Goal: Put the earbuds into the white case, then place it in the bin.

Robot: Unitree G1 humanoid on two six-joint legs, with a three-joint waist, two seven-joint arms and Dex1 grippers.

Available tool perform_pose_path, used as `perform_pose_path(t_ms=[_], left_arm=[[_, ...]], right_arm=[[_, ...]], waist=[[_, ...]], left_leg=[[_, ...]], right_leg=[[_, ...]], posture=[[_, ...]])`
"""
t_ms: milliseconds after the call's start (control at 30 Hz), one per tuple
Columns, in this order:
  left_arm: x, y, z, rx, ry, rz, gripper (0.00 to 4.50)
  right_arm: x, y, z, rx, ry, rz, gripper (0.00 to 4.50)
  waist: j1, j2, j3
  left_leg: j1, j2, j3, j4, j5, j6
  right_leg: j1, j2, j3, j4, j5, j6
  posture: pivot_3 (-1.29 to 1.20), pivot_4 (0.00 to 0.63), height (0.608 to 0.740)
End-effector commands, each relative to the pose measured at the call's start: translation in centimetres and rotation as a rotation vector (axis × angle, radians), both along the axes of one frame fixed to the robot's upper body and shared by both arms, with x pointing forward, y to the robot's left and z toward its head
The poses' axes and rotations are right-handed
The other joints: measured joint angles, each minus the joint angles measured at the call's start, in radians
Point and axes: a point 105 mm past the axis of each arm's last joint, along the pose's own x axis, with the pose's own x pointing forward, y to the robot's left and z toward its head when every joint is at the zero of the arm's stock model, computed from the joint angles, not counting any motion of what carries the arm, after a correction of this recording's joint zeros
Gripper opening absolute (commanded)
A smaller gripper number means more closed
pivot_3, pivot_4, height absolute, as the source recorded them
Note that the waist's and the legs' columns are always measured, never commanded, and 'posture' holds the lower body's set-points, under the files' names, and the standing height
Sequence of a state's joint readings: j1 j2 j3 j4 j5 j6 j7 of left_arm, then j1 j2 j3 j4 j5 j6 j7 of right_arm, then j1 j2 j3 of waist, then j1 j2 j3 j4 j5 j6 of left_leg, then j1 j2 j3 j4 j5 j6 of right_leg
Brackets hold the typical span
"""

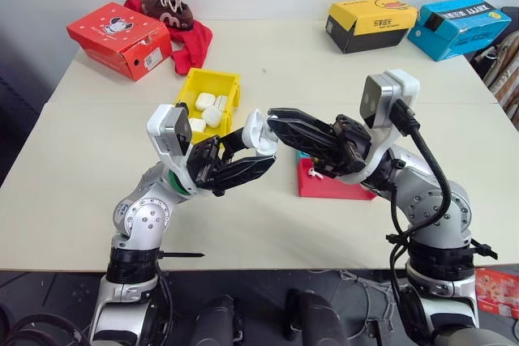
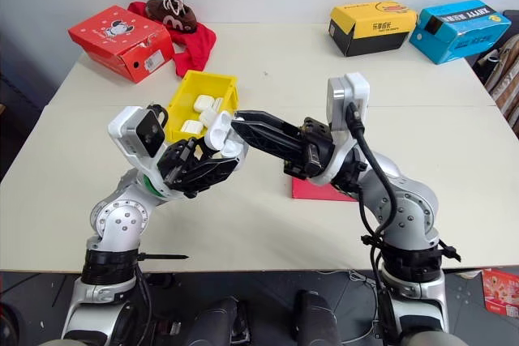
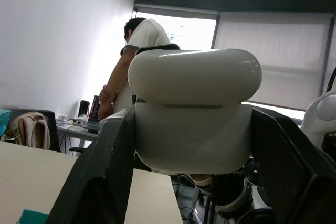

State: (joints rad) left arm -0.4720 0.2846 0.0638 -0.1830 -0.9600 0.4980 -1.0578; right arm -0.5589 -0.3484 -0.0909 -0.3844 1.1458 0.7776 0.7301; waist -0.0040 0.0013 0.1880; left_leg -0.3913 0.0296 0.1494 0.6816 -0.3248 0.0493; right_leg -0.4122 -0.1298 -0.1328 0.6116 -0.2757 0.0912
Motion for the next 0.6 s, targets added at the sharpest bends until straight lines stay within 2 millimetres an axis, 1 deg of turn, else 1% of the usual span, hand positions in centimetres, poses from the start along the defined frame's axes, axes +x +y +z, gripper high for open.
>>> perform_pose_path(t_ms=[33,100,167,200,233,267,333,367,400,433,467,533,567,600], left_arm=[[-0.7,0.0,1.3,-0.028,-0.077,-0.007,2.80],[-0.6,0.1,1.2,-0.021,-0.077,0.002,2.80],[-0.5,0.4,0.8,-0.002,-0.074,0.020,2.80],[-0.5,0.5,0.7,0.006,-0.072,0.026,2.80],[-0.4,0.7,0.4,0.021,-0.070,0.038,2.80],[-0.4,0.9,0.2,0.031,-0.070,0.045,2.80],[-0.2,2.0,-0.7,0.078,-0.058,0.085,2.80],[-0.2,2.4,-1.0,0.091,-0.055,0.095,2.80],[-0.3,2.8,-1.2,0.108,-0.055,0.108,2.80],[-0.3,3.3,-1.5,0.122,-0.055,0.126,2.80],[-0.3,3.7,-1.6,0.132,-0.055,0.138,2.80],[-0.2,4.6,-1.9,0.152,-0.055,0.168,2.80],[-0.2,5.0,-1.9,0.156,-0.055,0.180,2.80],[-0.2,5.1,-1.9,0.158,-0.055,0.188,2.80]], right_arm=[[-0.5,0.0,-0.2,-0.024,0.009,0.022,1.42],[-0.5,-0.7,0.6,0.000,-0.015,-0.014,2.05],[-0.7,-2.1,1.2,0.008,-0.025,-0.049,2.73],[-0.9,-2.6,1.4,0.008,-0.025,-0.060,3.08],[-1.0,-3.5,1.3,-0.007,-0.021,-0.087,3.37],[-1.1,-4.0,1.3,-0.019,-0.017,-0.103,3.82],[-0.9,-7.0,0.5,-0.081,-0.001,-0.215,4.42],[-0.9,-7.8,0.2,-0.103,0.001,-0.246,4.42],[-0.8,-9.0,-0.3,-0.143,-0.007,-0.296,4.42],[-0.4,-10.9,-1.5,-0.204,-0.022,-0.377,4.42],[-0.3,-12.2,-2.4,-0.256,-0.034,-0.427,4.42],[0.8,-17.3,-5.5,-0.443,-0.095,-0.615,4.42],[1.1,-19.6,-7.2,-0.562,-0.122,-0.672,4.42],[1.0,-21.2,-8.4,-0.653,-0.142,-0.692,4.42]], waist=[[0.000,0.000,0.000],[0.000,0.000,0.000],[0.003,0.000,0.000],[0.004,0.000,0.000],[0.004,0.000,0.000],[0.004,0.000,0.000],[0.004,0.000,0.000],[0.004,0.000,0.000],[0.004,0.000,0.000],[0.004,0.000,0.000],[0.005,0.000,0.000],[0.007,0.000,0.000],[0.008,0.000,0.000],[0.009,0.000,0.000]], left_leg=[[0.000,0.000,0.000,0.000,0.000,0.000],[0.000,0.000,0.000,0.000,0.000,0.000],[0.000,0.000,0.000,0.000,0.000,0.000],[0.000,0.000,0.000,0.000,0.000,0.000],[-0.001,0.000,-0.001,0.000,0.000,0.000],[-0.001,-0.001,-0.001,0.000,-0.001,0.001],[-0.001,-0.001,-0.001,0.000,-0.002,0.002],[-0.001,-0.001,-0.001,-0.001,-0.003,0.002],[-0.001,-0.001,-0.001,-0.001,-0.003,0.002],[-0.002,0.000,-0.001,-0.001,-0.004,0.002],[-0.002,0.000,0.000,-0.002,-0.004,0.002],[-0.002,0.000,0.000,-0.002,-0.004,0.002],[-0.001,-0.001,0.000,-0.001,-0.004,0.003],[-0.001,-0.002,0.001,-0.001,-0.005,0.004]], right_leg=[[0.000,0.000,0.000,0.000,0.000,0.000],[0.000,0.000,0.000,0.000,0.000,0.000],[0.000,-0.001,0.000,-0.001,0.000,0.000],[0.000,-0.001,0.000,-0.001,0.000,0.000],[0.000,-0.001,0.000,-0.001,0.000,0.000],[0.000,-0.001,0.000,-0.001,0.000,0.000],[0.000,-0.001,0.000,-0.002,0.000,0.000],[0.000,-0.001,-0.001,-0.003,0.000,0.000],[0.000,-0.001,-0.001,-0.004,0.000,0.000],[0.000,-0.001,-0.001,-0.004,0.000,0.000],[0.000,0.000,-0.001,-0.005,0.000,0.000],[0.001,0.001,-0.001,-0.008,0.000,0.000],[0.001,0.003,-0.001,-0.010,0.000,0.001],[0.002,0.005,-0.001,-0.011,0.001,0.002]], posture=[[0.00,0.150,0.740],[0.00,0.150,0.740],[0.00,0.150,0.740],[0.00,0.150,0.740],[0.00,0.150,0.740],[0.00,0.150,0.740],[0.00,0.150,0.740],[0.00,0.150,0.740],[0.00,0.150,0.740],[0.00,0.150,0.740],[0.00,0.150,0.740],[0.00,0.150,0.740],[0.00,0.150,0.740],[0.00,0.150,0.740]])
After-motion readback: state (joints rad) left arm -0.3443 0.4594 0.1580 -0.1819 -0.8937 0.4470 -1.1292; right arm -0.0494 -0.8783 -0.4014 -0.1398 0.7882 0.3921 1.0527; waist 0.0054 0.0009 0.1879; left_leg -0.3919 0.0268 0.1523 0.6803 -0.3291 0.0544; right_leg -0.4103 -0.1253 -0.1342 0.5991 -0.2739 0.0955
